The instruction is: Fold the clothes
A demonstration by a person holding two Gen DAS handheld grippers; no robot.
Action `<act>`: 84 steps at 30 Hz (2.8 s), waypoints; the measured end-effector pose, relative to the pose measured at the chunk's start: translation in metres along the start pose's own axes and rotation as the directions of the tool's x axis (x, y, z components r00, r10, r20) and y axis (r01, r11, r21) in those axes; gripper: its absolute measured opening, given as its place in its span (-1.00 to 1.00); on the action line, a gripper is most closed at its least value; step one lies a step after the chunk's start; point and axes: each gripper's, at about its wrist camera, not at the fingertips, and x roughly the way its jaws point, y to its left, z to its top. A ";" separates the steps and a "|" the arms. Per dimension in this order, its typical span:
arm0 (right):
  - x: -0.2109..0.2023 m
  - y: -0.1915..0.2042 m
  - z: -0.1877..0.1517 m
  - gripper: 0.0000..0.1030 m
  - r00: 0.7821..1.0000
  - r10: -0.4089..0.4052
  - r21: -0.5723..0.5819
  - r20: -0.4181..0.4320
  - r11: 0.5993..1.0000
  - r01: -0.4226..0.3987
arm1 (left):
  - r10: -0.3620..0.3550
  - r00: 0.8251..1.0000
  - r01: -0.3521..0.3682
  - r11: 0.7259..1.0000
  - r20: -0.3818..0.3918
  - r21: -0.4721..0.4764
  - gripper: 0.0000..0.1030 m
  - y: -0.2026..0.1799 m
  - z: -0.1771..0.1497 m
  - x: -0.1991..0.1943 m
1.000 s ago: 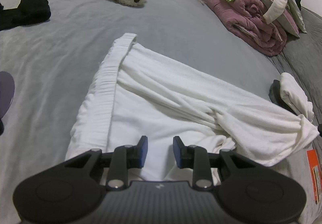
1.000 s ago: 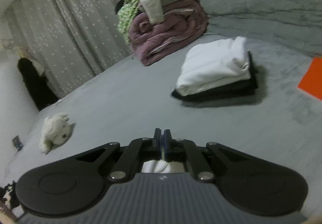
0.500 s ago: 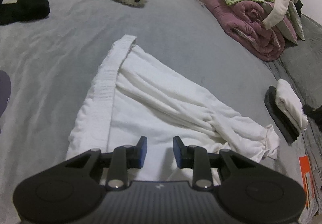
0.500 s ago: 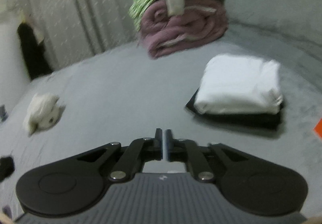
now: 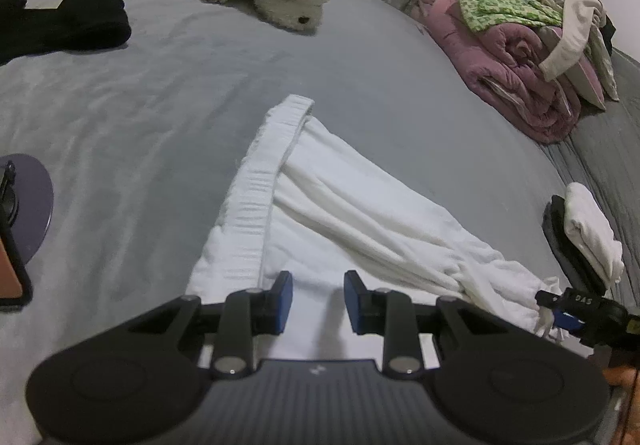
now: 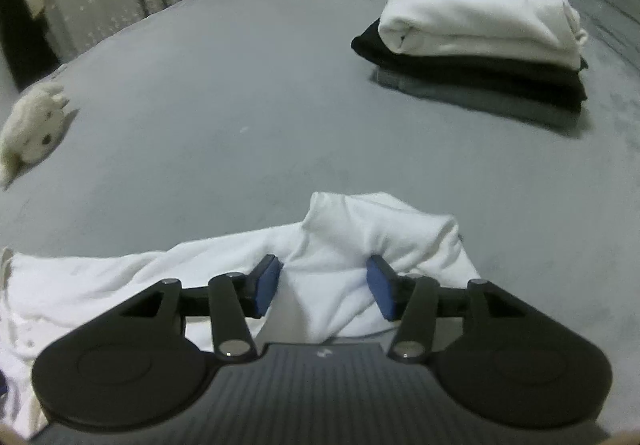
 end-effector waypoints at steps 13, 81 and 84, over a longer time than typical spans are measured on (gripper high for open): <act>0.010 0.036 0.061 -0.84 0.982 -0.066 -0.151 0.175 0.984 0.093 | 0.147 0.980 -0.143 0.989 0.133 -0.038 -0.46 0.016 0.017 -0.002; -0.077 0.151 -0.092 -0.77 0.885 0.392 -0.138 -0.249 0.891 -0.433 | -0.031 0.996 0.032 0.999 -0.079 0.006 -0.75 0.006 -0.020 -0.012; -0.080 0.138 -0.092 -0.84 0.891 0.398 -0.131 -0.218 0.893 -0.431 | -0.033 0.996 0.033 0.999 -0.079 0.001 -0.76 0.007 -0.020 -0.012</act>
